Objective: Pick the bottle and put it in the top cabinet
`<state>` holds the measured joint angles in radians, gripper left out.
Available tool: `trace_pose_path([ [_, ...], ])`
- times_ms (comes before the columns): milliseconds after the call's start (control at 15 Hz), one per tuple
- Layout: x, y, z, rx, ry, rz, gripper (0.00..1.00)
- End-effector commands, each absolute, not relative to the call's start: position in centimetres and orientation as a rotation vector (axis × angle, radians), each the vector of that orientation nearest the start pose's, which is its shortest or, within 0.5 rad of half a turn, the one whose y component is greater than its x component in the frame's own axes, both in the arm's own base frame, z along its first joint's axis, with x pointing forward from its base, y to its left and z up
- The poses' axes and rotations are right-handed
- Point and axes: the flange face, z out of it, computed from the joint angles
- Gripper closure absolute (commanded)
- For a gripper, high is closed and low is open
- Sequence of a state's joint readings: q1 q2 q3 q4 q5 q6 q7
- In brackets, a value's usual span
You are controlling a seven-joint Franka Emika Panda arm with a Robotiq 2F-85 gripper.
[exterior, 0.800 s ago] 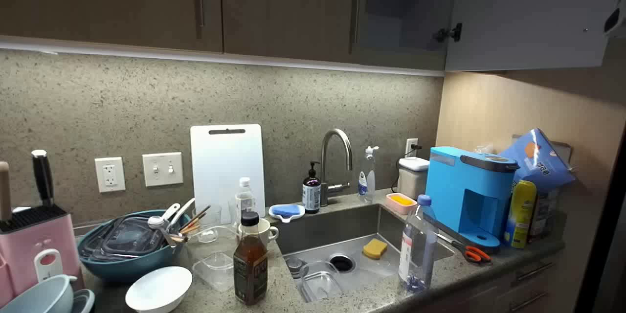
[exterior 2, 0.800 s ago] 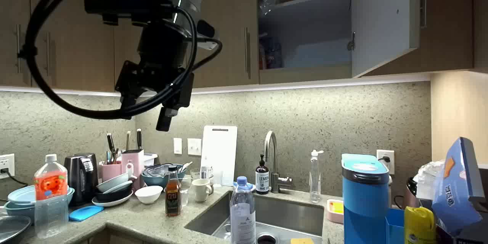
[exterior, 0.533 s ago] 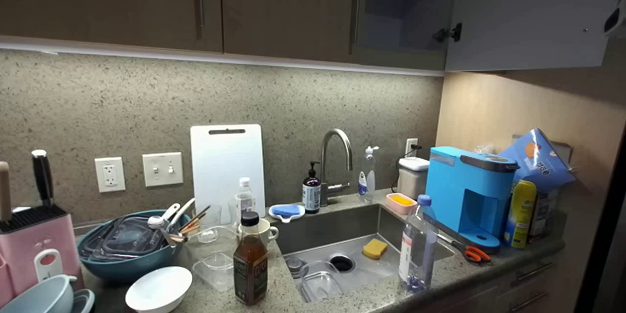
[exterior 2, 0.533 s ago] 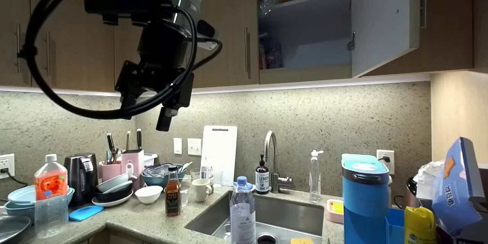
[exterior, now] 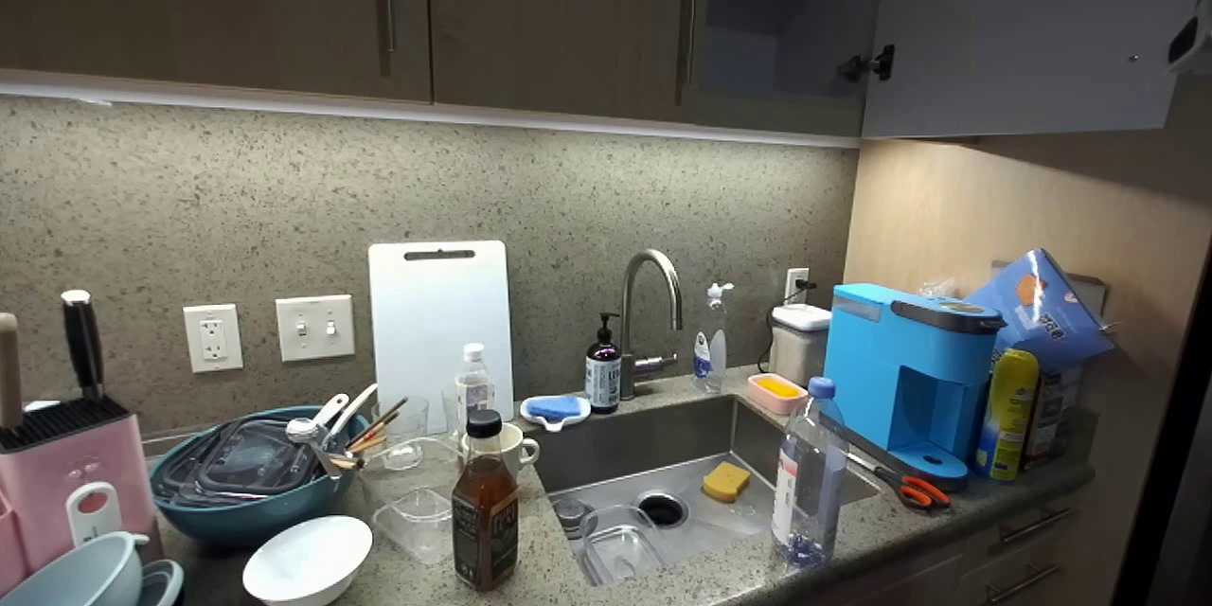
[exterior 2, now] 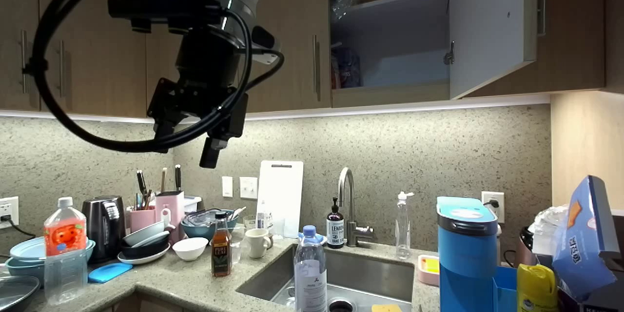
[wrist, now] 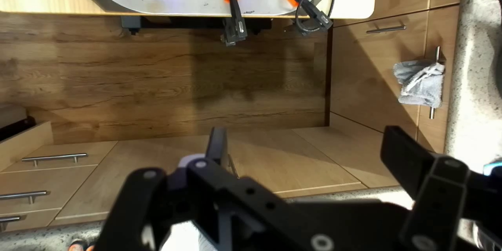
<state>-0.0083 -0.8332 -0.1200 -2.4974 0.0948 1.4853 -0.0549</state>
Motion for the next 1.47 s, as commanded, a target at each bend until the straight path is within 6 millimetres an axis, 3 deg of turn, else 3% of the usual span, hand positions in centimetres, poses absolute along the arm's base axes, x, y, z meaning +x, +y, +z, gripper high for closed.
trace_pose_path([
  [0, 29.5, -3.0, 52.1, -2.928, 0.041, 0.300, 0.00],
  [133, 31.2, -3.4, 51.1, -2.925, 0.098, 0.318, 0.00],
  [667, 35.4, -12.3, 48.1, -2.810, 0.414, 0.447, 0.00],
  [733, 33.8, -10.7, 48.9, -2.848, 0.336, 0.399, 0.00],
  [867, 34.7, -12.2, 48.1, -2.829, 0.385, 0.433, 0.00],
  [1067, 35.3, -12.5, 47.8, -2.828, 0.391, 0.450, 0.00],
  [1400, 40.3, -14.6, 45.1, -2.930, 0.482, 0.012, 0.00],
])
